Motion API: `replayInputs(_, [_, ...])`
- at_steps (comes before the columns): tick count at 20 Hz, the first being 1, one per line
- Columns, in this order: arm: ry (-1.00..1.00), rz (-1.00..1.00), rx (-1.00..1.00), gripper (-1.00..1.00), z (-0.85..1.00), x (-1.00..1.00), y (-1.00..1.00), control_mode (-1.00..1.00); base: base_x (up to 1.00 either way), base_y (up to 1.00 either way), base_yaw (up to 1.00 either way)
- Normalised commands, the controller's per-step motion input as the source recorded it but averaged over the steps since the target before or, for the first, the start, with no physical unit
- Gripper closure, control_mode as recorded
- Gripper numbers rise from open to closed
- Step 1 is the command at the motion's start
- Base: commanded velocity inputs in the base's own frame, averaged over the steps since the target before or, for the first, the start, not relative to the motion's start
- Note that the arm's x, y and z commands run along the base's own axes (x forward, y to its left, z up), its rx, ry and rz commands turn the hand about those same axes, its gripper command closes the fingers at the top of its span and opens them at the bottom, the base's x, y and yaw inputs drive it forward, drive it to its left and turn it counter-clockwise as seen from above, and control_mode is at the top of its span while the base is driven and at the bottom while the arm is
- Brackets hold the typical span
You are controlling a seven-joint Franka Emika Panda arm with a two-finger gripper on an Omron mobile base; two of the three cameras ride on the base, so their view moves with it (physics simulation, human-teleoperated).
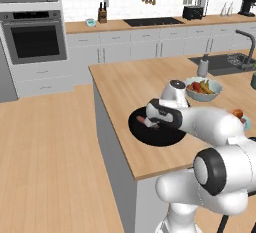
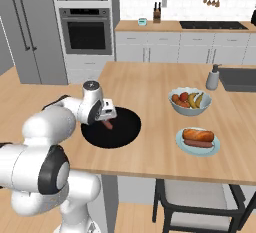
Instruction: Place one bun and one sausage from the bowl on each plate.
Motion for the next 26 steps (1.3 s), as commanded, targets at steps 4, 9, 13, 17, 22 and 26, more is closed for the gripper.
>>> replayInputs(4, [0.14,0.0,-0.01,-1.0,-0.17,1.0,0.0,-1.0,0.0,0.0,0.0])
replayInputs(9, [0.16,0.0,0.0,-1.0,-0.54,0.86,0.0,-1.0,0.0,0.0,0.0])
replayInputs(13, [0.12,0.0,0.0,-1.0,-0.63,0.61,0.0,-1.0,0.0,0.0,0.0])
replayInputs(17, [0.05,0.0,-0.01,-1.0,-0.67,0.14,0.0,-1.0,0.0,0.0,0.0])
replayInputs(22, [0.01,0.0,-0.02,1.0,-0.58,0.0,0.0,-1.0,0.0,0.0,0.0])
replayInputs(26, [-0.05,0.0,0.0,1.0,-0.04,-0.05,0.0,-1.0,0.0,0.0,0.0])
